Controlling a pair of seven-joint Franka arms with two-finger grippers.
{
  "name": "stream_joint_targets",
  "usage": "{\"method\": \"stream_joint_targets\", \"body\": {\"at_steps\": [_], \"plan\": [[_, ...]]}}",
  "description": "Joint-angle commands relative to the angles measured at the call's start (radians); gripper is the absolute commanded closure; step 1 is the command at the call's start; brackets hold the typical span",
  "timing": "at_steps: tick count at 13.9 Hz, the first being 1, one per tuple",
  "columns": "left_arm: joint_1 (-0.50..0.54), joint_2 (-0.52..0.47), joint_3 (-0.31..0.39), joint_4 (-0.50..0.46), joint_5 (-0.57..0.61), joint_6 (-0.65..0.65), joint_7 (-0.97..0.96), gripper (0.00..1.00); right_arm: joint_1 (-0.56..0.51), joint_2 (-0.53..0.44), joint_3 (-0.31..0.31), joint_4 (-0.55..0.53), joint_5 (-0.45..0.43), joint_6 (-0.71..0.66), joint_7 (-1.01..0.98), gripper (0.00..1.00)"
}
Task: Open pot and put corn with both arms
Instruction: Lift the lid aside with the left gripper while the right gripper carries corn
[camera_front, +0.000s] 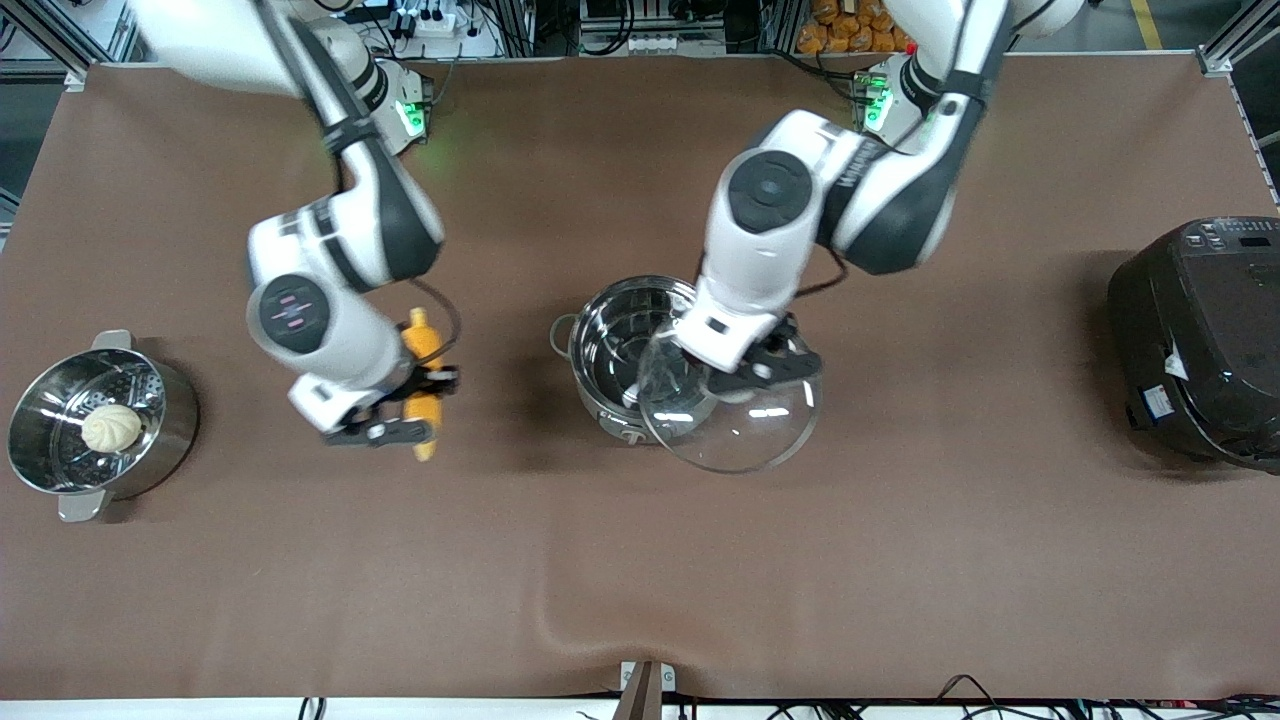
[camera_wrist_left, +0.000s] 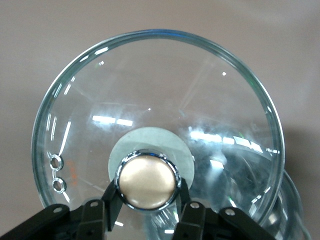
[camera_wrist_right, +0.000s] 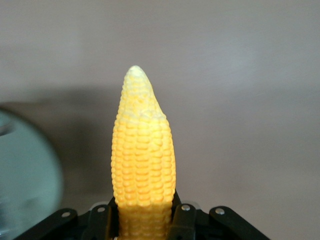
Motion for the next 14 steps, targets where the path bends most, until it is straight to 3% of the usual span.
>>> {"method": "stream_joint_targets", "body": {"at_steps": [1, 4, 6, 8, 11, 14], "plan": [[0.139, -0.022, -0.007, -0.016, -0.014, -0.015, 0.013, 1.00, 0.109, -0.004, -0.010, 0.046, 0.001, -0.006, 0.167, 0.94], [0.272, 0.004, -0.011, -0.034, -0.017, -0.015, 0.114, 1.00, 0.247, 0.034, -0.011, 0.059, 0.015, 0.156, 0.316, 0.94], [0.315, 0.014, -0.011, -0.114, -0.016, 0.002, 0.177, 1.00, 0.312, 0.085, -0.011, 0.062, 0.007, 0.255, 0.397, 0.91], [0.341, -0.002, -0.011, -0.226, -0.010, 0.121, 0.188, 1.00, 0.359, 0.125, -0.014, 0.063, -0.008, 0.310, 0.486, 0.76], [0.339, -0.032, -0.011, -0.373, -0.007, 0.290, 0.189, 1.00, 0.363, 0.137, -0.016, 0.065, -0.037, 0.314, 0.502, 0.70], [0.341, -0.051, -0.014, -0.433, -0.005, 0.344, 0.206, 1.00, 0.341, 0.137, -0.016, 0.077, -0.034, 0.314, 0.488, 0.70]]}}
